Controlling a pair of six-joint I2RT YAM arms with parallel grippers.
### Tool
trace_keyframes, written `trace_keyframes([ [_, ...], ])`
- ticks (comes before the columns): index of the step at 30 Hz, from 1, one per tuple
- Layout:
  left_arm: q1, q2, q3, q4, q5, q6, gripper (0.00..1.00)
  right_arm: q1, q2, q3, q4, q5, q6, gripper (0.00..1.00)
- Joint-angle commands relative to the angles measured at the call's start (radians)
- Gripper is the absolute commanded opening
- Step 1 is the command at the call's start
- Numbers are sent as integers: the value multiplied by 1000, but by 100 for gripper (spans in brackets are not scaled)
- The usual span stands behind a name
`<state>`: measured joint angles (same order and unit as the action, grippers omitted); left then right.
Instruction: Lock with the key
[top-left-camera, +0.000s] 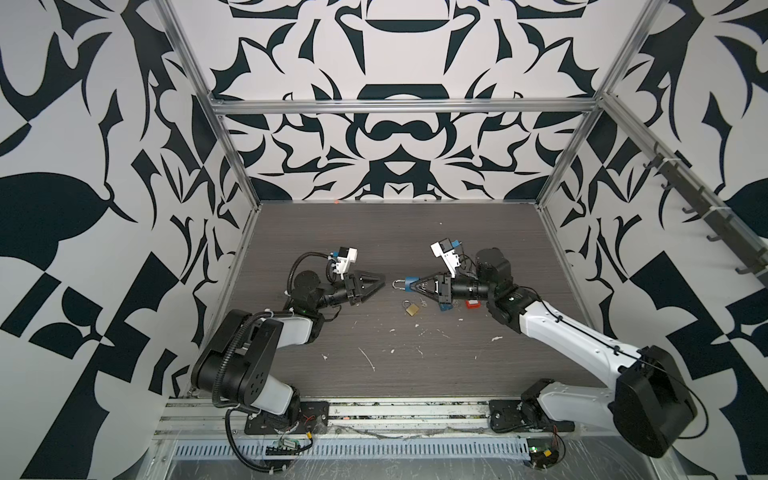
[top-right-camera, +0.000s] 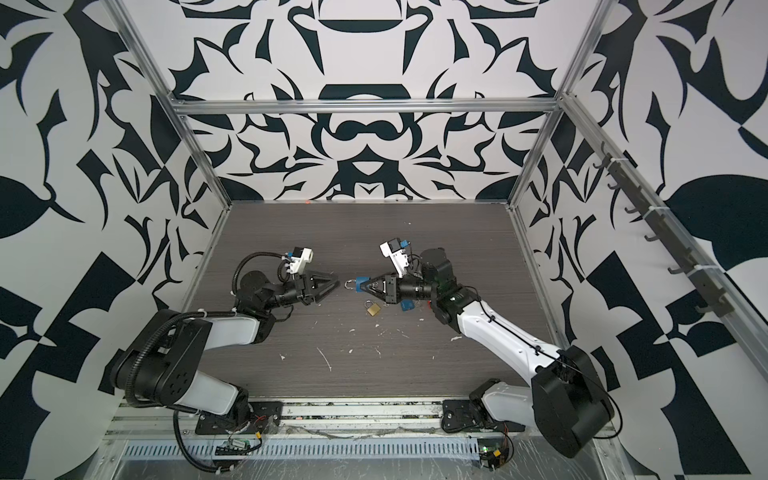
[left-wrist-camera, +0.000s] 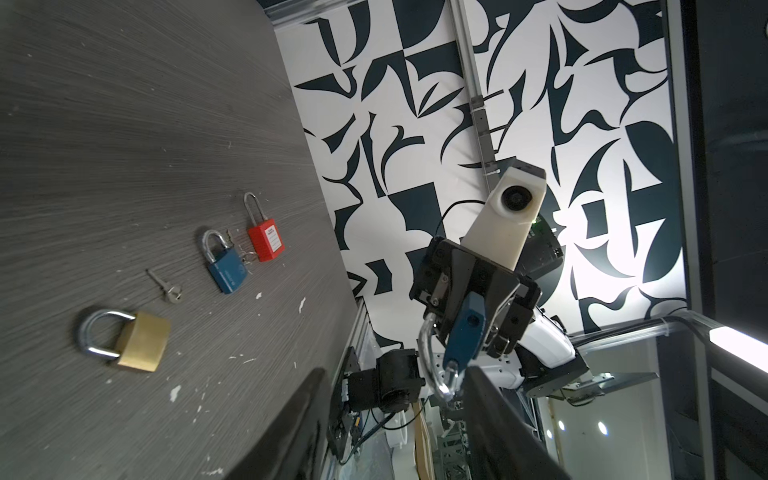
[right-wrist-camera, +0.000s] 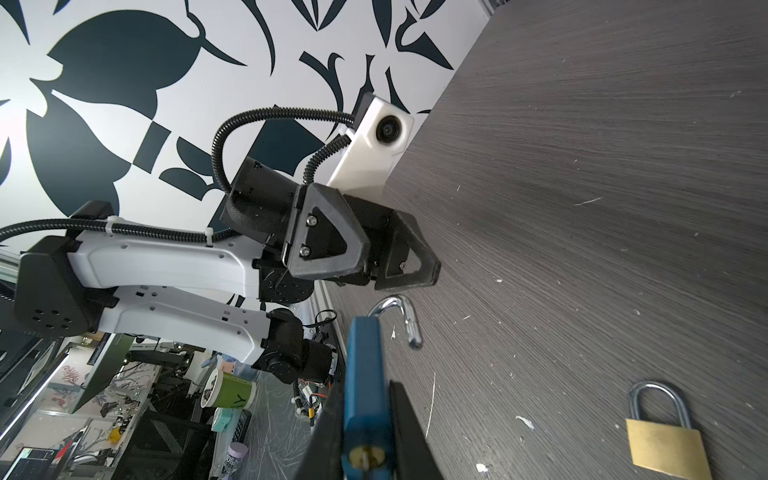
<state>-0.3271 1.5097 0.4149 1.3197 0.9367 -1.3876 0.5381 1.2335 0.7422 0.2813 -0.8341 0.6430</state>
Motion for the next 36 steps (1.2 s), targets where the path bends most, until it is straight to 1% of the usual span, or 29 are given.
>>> trace_keyframes([
  [1, -11, 13, 17, 106, 21, -37, 52, 0, -8, 25, 70, -19, -14, 0],
  [8, -64, 43, 42, 107, 31, -42, 50, 1, 18, 37, 86, -25, -14, 0],
  [12, -86, 66, 59, 107, 33, -42, 44, 2, 32, 43, 85, -22, -16, 0],
  [17, -88, 70, 61, 107, 31, -42, 36, 1, 32, 45, 52, -14, -37, 0],
  [19, -88, 68, 56, 107, 24, -39, 32, 2, 32, 42, 48, -14, -43, 0],
  [24, -88, 78, 53, 107, 23, -36, 26, 0, 38, 40, 46, -11, -46, 0],
  [30, -88, 69, 52, 107, 25, -34, 20, -3, 48, 41, 49, -22, -36, 0],
  [32, -88, 65, 51, 106, 22, -33, 16, -6, 54, 40, 59, -29, -26, 0],
  [35, -89, 60, 47, 107, 20, -31, 13, -9, 60, 37, 75, -36, -8, 0],
  [36, -88, 56, 44, 106, 19, -28, 11, -10, 62, 34, 89, -41, 1, 0],
])
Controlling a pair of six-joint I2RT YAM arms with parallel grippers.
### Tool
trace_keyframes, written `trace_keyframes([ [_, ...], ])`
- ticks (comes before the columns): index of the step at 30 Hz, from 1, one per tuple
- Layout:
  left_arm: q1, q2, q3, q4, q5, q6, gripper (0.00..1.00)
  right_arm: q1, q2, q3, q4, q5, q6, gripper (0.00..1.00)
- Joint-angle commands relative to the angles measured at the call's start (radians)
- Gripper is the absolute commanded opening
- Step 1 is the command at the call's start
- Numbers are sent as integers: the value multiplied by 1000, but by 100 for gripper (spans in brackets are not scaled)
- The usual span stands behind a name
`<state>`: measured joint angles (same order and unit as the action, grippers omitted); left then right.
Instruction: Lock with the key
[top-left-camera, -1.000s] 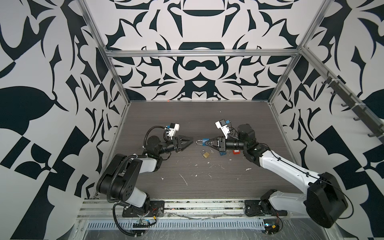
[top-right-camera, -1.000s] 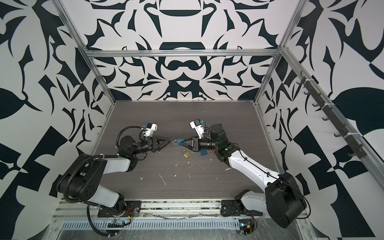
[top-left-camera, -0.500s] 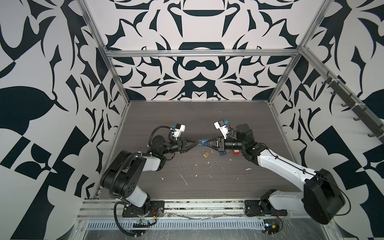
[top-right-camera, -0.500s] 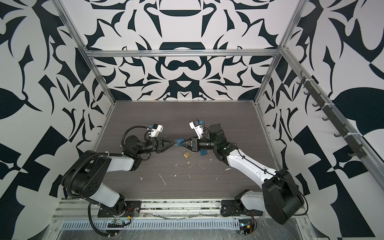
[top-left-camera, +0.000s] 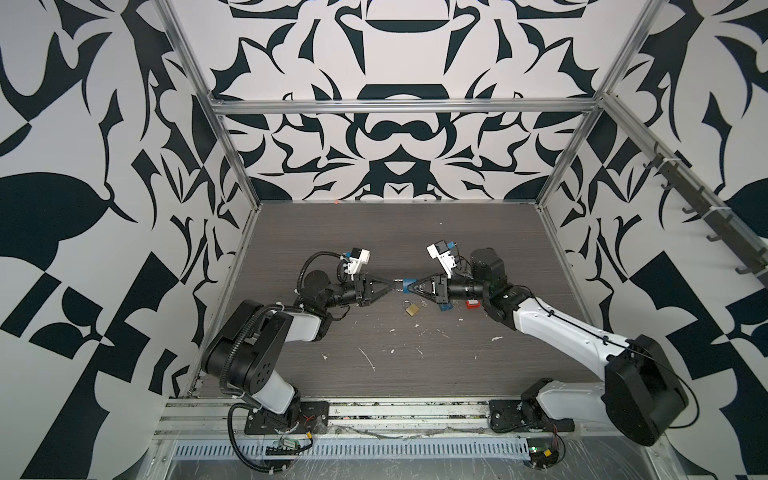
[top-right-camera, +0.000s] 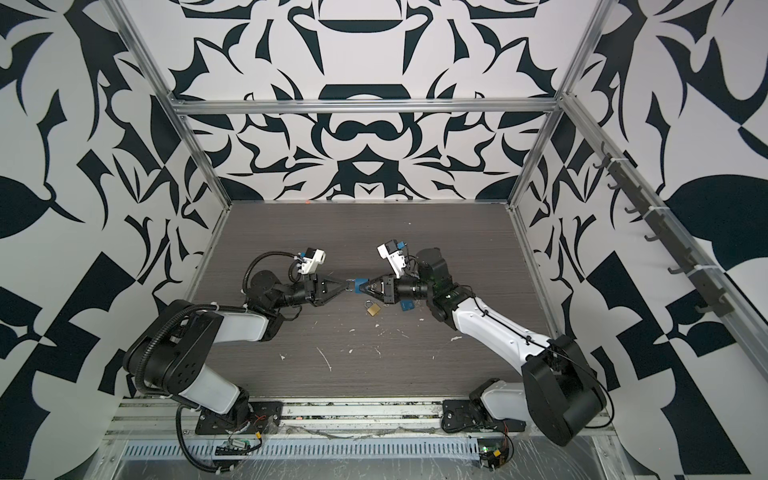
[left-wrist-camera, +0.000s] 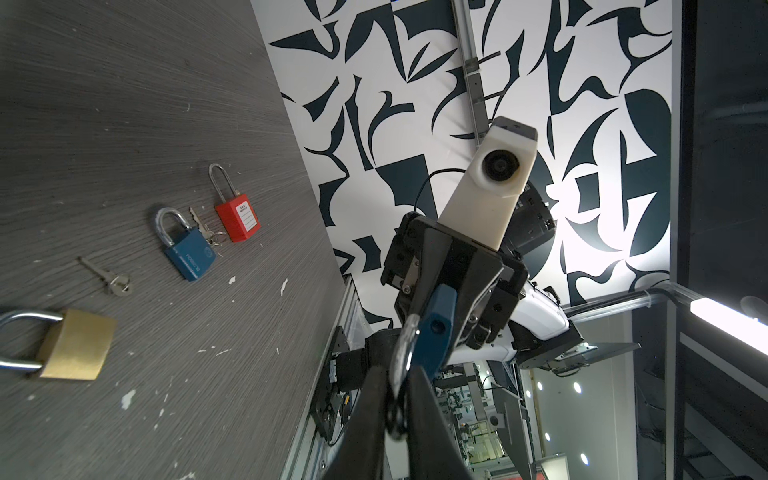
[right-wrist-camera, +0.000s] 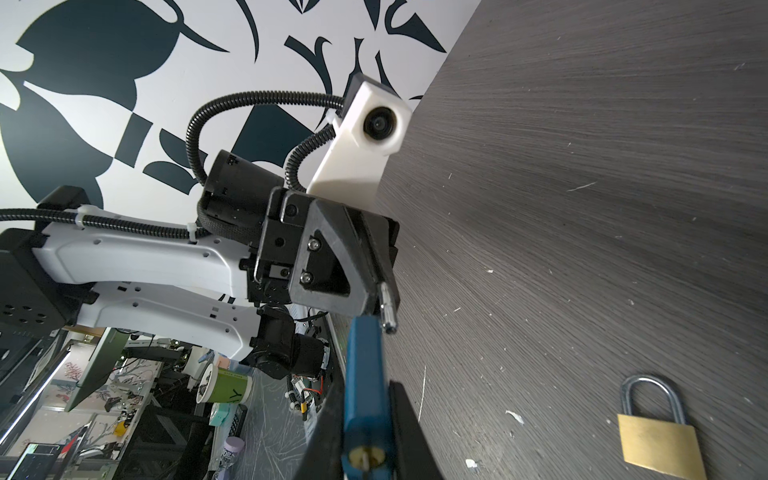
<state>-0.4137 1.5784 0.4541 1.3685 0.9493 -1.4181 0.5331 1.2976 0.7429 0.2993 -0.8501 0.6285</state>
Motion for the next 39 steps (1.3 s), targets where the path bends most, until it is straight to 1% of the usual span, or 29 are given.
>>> trace_keyframes([
  [1, -1, -16, 2, 58, 4, 5, 9, -8, 1, 30, 82, -32, 28, 0],
  [4, -1, -30, -4, 58, 0, 11, 1, -12, 12, 29, 111, -45, 53, 0],
  [5, -2, -34, -7, 58, 0, 15, 0, -12, 15, 29, 118, -52, 60, 0],
  [17, -1, -105, -24, 58, -5, 62, 0, -16, 106, 15, 345, -122, 226, 0],
  [39, -11, -159, -8, 53, 9, 71, 0, -16, 196, 43, 434, -153, 324, 0],
])
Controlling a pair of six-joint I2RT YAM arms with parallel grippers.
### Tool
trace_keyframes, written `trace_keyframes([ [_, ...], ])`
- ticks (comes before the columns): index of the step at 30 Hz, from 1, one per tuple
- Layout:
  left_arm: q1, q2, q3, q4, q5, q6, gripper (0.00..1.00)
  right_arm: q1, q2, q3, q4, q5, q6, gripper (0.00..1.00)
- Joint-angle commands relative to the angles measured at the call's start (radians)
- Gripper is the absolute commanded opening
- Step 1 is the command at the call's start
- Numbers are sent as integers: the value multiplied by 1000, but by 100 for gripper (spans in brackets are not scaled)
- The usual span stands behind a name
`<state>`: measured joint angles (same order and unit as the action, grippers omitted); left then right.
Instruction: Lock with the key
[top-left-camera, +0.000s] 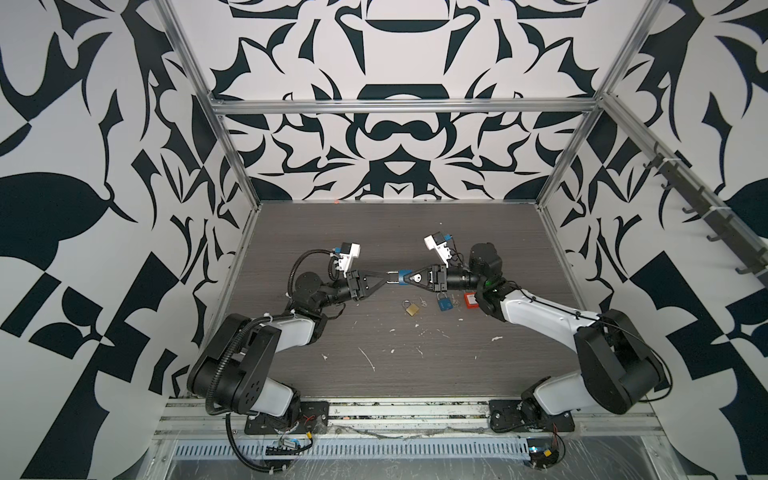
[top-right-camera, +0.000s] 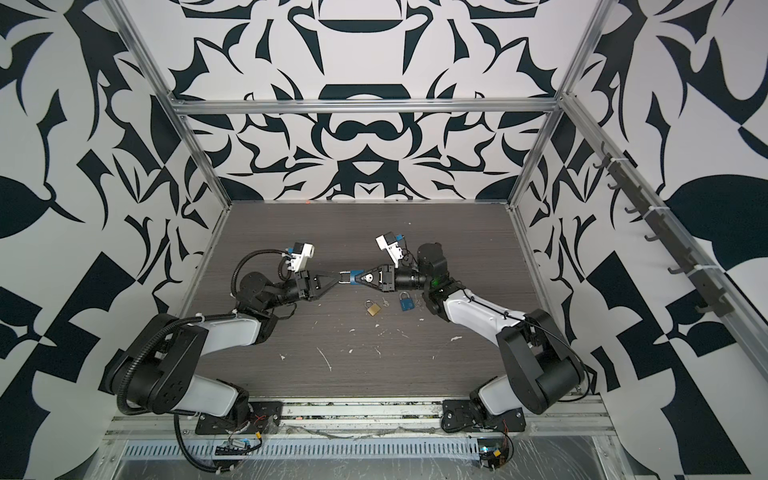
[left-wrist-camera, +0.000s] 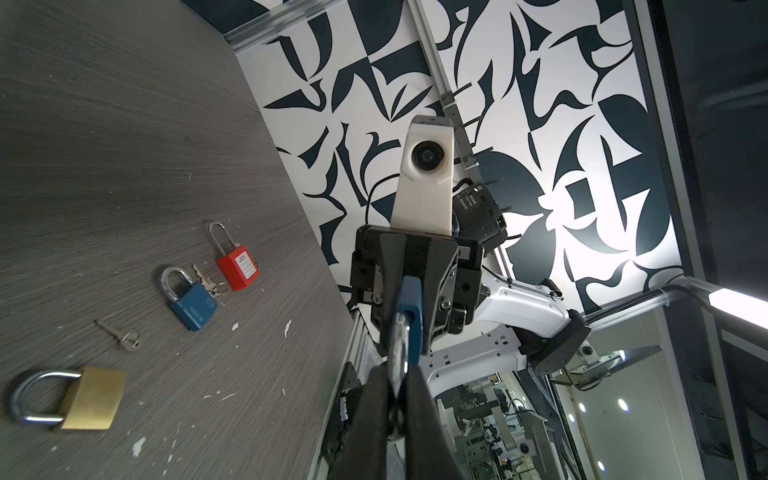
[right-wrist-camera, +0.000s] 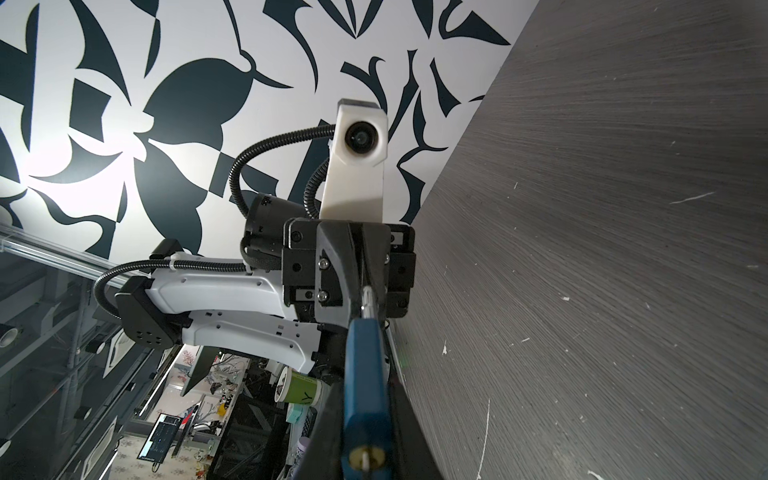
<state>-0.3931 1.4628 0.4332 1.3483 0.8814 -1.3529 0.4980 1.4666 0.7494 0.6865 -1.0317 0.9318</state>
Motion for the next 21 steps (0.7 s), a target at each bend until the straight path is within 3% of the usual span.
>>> trace_keyframes([
  [1, -33, -43, 15, 70, 77, 7, 0, 18, 33, 36, 64, 27, 31, 0],
  [12, -74, -17, 50, 61, 89, 17, 0, 19, 68, 57, 132, 9, 67, 0],
  [21, -96, -29, 65, 58, 96, 31, 0, 22, 184, 75, 401, -10, 280, 0],
])
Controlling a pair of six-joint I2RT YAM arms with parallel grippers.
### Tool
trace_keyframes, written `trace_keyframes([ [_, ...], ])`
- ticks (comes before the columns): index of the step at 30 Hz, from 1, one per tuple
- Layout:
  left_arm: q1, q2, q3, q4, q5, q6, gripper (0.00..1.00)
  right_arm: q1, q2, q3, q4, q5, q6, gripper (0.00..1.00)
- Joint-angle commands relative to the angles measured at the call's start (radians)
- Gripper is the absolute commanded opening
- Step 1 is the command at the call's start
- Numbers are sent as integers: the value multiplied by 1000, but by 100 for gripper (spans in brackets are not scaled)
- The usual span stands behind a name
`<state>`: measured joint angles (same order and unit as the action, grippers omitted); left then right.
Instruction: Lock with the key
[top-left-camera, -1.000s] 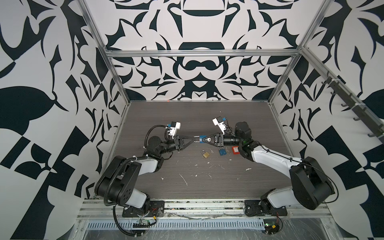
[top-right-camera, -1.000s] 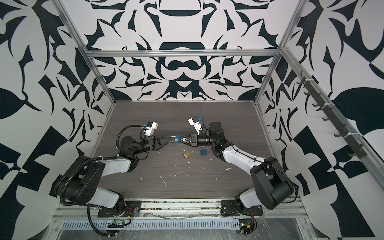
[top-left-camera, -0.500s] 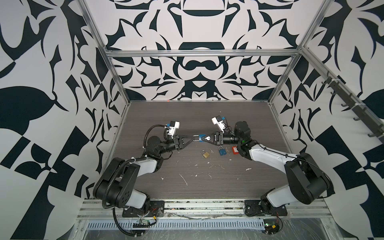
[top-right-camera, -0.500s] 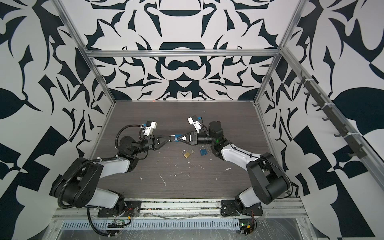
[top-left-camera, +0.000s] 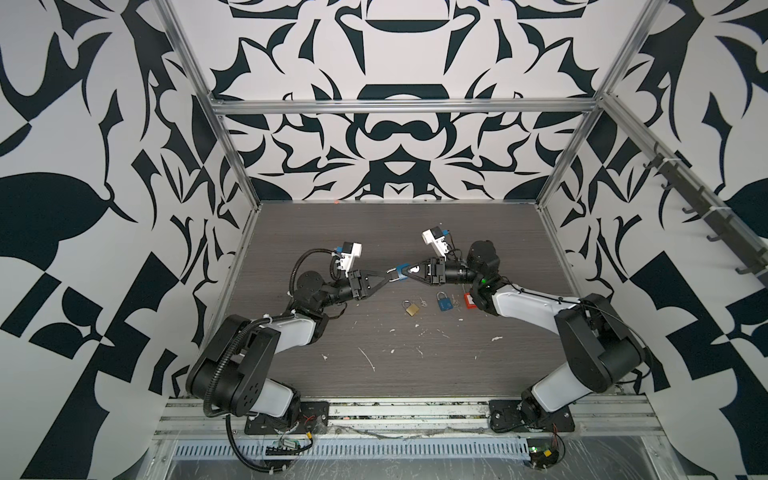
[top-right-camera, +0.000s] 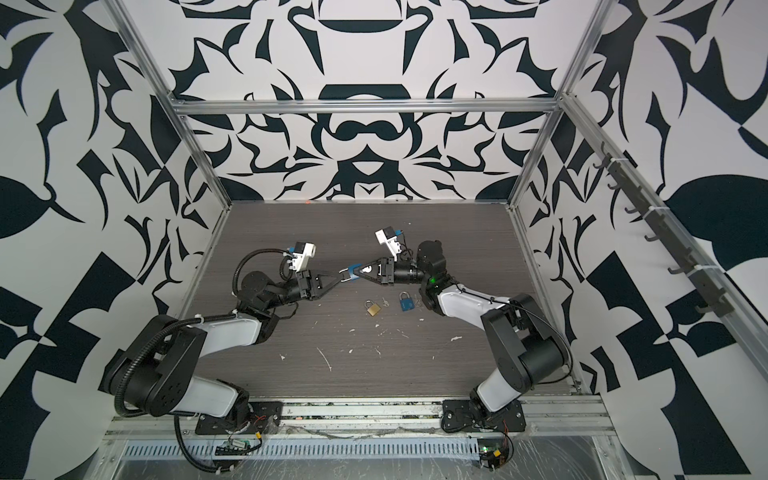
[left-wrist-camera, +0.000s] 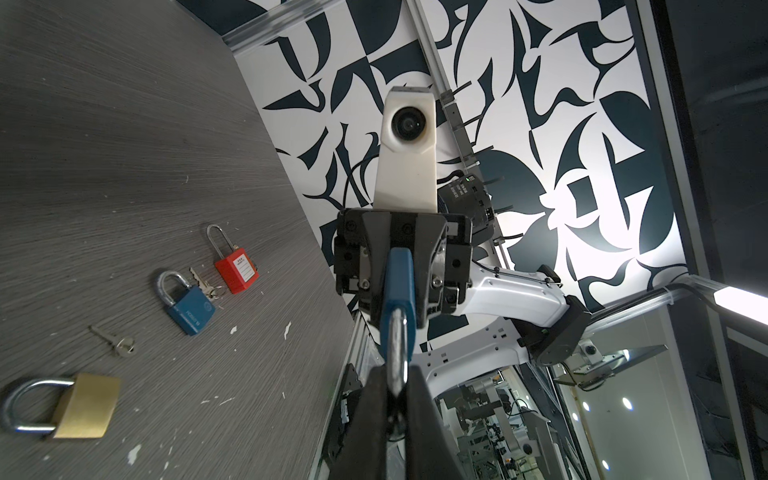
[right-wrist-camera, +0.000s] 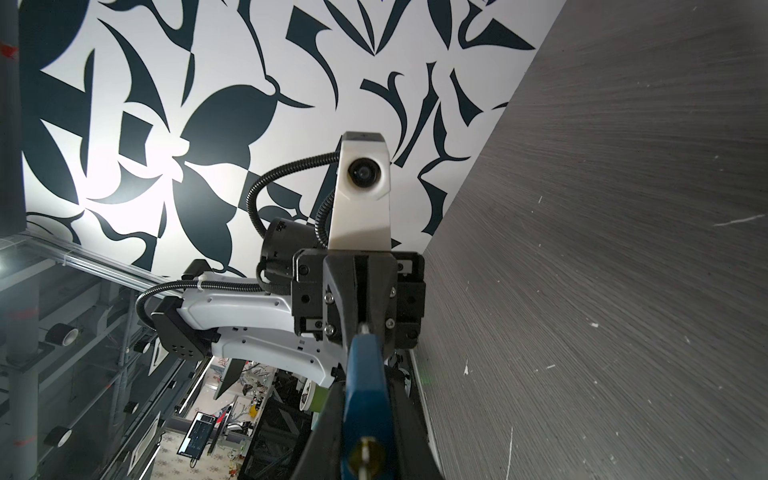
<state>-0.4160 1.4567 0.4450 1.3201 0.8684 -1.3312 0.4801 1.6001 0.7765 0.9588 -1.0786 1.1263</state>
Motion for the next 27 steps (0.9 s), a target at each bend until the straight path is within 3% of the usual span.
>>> trace_keyframes([
  [1, -73, -24, 54, 83, 108, 12, 0, 40, 63, 49, 150, 38, 101, 0],
  [7, -65, -34, 52, 17, 71, 39, 0, 52, 60, 35, 183, 45, 100, 0],
  [13, -5, -73, 40, -46, 40, 61, 0, 49, -37, -9, -29, 43, -43, 0],
  [27, 49, -137, 62, -195, 51, 111, 0, 32, -68, -35, -32, -5, -43, 0],
])
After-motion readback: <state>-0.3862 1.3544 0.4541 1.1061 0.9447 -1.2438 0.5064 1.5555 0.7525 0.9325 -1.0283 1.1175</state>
